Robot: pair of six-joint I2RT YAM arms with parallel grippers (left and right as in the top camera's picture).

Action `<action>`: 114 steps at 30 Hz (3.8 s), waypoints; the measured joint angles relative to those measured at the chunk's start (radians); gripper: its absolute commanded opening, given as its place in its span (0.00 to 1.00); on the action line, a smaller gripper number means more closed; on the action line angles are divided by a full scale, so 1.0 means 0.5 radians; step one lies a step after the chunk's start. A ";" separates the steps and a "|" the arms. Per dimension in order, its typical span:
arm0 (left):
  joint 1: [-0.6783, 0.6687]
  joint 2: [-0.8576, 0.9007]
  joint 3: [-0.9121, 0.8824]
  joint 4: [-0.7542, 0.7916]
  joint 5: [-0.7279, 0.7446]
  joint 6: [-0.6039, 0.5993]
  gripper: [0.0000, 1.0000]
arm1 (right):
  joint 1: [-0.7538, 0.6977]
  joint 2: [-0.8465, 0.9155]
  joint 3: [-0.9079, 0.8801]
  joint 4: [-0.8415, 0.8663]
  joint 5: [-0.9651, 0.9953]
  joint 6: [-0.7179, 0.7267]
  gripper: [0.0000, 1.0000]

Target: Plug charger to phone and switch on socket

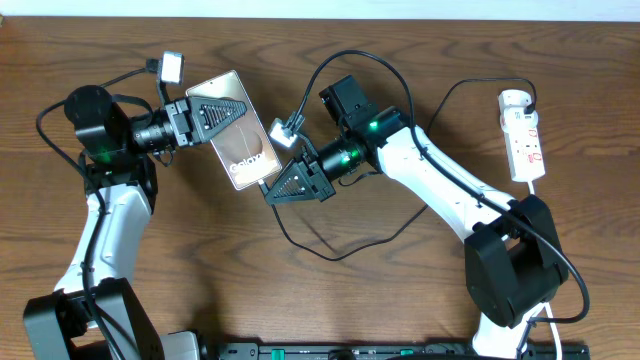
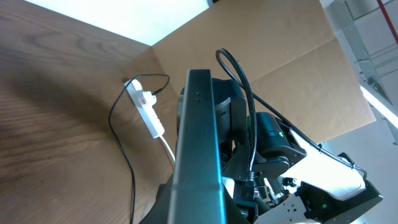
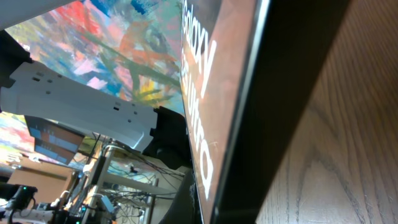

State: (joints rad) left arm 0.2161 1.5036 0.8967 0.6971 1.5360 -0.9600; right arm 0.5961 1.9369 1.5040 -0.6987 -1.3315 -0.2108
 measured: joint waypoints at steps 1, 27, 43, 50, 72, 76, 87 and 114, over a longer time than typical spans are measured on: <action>0.000 0.000 0.000 0.000 0.000 0.000 0.07 | 0.000 0.000 0.000 0.000 0.001 0.000 0.01; 0.024 0.000 0.005 0.008 -0.057 0.036 0.07 | 0.001 0.006 -0.019 0.253 -0.060 0.192 0.01; 0.026 0.000 0.023 0.009 -0.076 0.030 0.08 | 0.001 0.008 -0.024 0.346 -0.136 0.401 0.01; 0.026 0.000 0.023 -0.020 -0.075 0.030 0.07 | 0.000 0.008 -0.024 0.330 -0.135 0.402 0.01; 0.026 0.000 0.023 -0.082 -0.089 0.032 0.07 | -0.008 0.008 -0.025 0.323 -0.153 0.415 0.01; 0.025 0.000 0.023 -0.083 -0.098 0.035 0.08 | -0.019 0.008 -0.025 0.321 -0.159 0.438 0.01; 0.026 0.000 0.023 -0.083 -0.115 0.037 0.07 | -0.047 0.008 -0.026 0.317 -0.179 0.469 0.01; 0.090 0.000 0.011 -0.021 0.023 0.070 0.07 | -0.010 0.008 -0.014 0.104 -0.201 0.382 0.01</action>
State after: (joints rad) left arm 0.2611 1.5036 0.9024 0.6865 1.5475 -0.9249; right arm 0.5911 1.9408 1.4971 -0.6468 -1.4322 -0.0196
